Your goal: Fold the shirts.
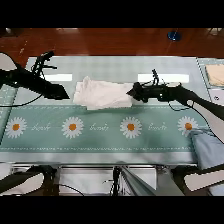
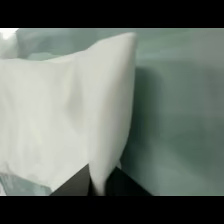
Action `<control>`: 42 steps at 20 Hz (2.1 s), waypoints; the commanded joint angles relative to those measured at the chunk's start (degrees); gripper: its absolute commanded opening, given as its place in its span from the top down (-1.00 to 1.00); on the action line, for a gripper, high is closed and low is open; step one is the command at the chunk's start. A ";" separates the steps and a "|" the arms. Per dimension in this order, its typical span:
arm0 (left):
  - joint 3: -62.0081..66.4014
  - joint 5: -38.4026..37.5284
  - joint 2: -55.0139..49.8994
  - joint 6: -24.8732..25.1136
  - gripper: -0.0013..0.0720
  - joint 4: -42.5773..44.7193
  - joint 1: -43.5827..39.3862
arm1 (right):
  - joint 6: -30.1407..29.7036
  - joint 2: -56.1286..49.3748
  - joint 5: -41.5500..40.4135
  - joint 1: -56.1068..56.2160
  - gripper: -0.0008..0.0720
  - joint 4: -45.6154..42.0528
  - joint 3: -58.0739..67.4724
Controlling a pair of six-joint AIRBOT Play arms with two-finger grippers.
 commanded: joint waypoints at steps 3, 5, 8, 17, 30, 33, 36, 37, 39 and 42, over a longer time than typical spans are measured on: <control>-0.02 -0.20 0.00 1.40 0.08 -0.07 0.04 | 5.20 8.52 11.63 -3.54 0.91 -11.56 9.62; -0.02 -0.20 0.00 1.40 0.08 -0.07 0.04 | 12.09 13.75 15.41 -5.55 0.91 -21.46 14.62; -0.02 -0.20 0.00 1.40 0.08 -0.07 0.04 | 22.27 21.00 24.63 -9.70 0.91 -34.62 22.58; -0.02 -0.22 0.00 2.45 0.08 -0.09 0.04 | 32.33 32.74 50.29 -36.94 0.91 -41.77 31.74; -0.02 1.11 0.00 9.49 0.08 -0.04 0.17 | 39.78 40.94 59.30 -69.00 0.91 -60.63 31.65; -0.02 0.57 0.00 9.44 0.08 -0.04 0.17 | 39.36 41.29 59.34 -72.02 0.91 -63.19 30.47; -0.02 0.76 0.00 9.46 0.08 -0.04 0.63 | 38.32 41.79 59.30 -72.50 0.91 -69.42 25.68; -0.02 0.94 0.00 9.44 0.08 -0.04 1.16 | 37.77 42.05 59.30 -72.50 0.91 -71.19 23.28; 0.00 1.42 0.00 9.40 0.08 -0.07 2.43 | 36.06 42.66 59.28 -72.50 0.91 -76.06 17.55; 0.02 1.22 0.00 9.22 0.08 -0.07 4.37 | 32.37 42.93 59.36 -72.50 0.91 -89.50 9.40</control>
